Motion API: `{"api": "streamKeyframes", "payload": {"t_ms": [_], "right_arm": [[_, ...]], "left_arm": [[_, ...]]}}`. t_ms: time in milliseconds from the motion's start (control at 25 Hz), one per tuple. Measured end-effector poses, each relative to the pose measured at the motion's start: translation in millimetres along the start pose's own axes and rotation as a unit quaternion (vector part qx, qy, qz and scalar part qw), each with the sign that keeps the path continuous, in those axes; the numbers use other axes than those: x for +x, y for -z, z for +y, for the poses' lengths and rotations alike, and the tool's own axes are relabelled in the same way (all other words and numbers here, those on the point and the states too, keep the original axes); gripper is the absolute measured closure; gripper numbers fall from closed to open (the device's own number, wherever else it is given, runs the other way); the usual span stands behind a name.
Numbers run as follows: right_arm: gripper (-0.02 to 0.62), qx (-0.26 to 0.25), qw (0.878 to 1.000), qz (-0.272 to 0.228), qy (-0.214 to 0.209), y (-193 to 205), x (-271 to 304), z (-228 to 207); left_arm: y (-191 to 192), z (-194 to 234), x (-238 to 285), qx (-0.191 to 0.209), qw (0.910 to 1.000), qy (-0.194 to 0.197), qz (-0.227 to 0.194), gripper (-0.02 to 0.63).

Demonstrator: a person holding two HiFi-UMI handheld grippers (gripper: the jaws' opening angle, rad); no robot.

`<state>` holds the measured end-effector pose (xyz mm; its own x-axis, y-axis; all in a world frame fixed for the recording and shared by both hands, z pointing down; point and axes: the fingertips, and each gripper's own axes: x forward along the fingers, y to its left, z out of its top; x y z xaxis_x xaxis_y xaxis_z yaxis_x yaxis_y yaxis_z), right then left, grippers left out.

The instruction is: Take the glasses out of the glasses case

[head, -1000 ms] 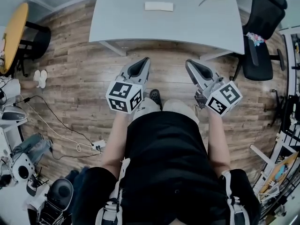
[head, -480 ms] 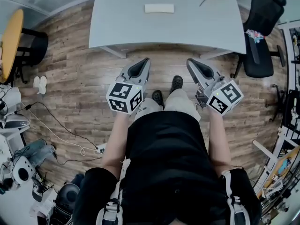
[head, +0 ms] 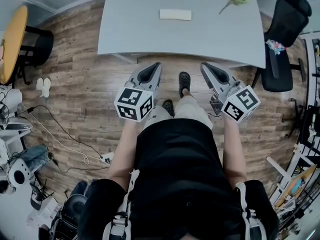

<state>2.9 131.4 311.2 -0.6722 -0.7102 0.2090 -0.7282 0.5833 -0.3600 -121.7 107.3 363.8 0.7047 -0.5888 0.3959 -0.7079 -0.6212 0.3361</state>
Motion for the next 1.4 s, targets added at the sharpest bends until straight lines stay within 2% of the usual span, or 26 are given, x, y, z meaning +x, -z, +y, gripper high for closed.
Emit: {"api": "streamKeyframes", "payload": {"t_ms": [360,640,1200,1280,1400], "right_arm": [[0.578,-0.013,0.999,0.035,-0.026,-18,46,-48],[0.578,-0.020,0.996,0.061,-0.065,-33,69,-95],[0.577,-0.065,0.984,0.116,-0.122,-44,101,-179],[0.552,-0.073,0.981,0.127,-0.130,-42,106,-190],[0.552,-0.089,0.976,0.138,-0.141,-41,112,-202]], "left_arm": [[-23,29,37,-0.019,0.9993,-0.031,0.006,0.581],[-47,37,83,-0.032,0.9978,-0.058,0.007,0.581],[-69,47,164,-0.051,0.9926,-0.110,0.010,0.581],[-72,51,174,-0.054,0.9913,-0.120,0.006,0.581],[-77,54,187,-0.060,0.9895,-0.131,0.003,0.581]]}}
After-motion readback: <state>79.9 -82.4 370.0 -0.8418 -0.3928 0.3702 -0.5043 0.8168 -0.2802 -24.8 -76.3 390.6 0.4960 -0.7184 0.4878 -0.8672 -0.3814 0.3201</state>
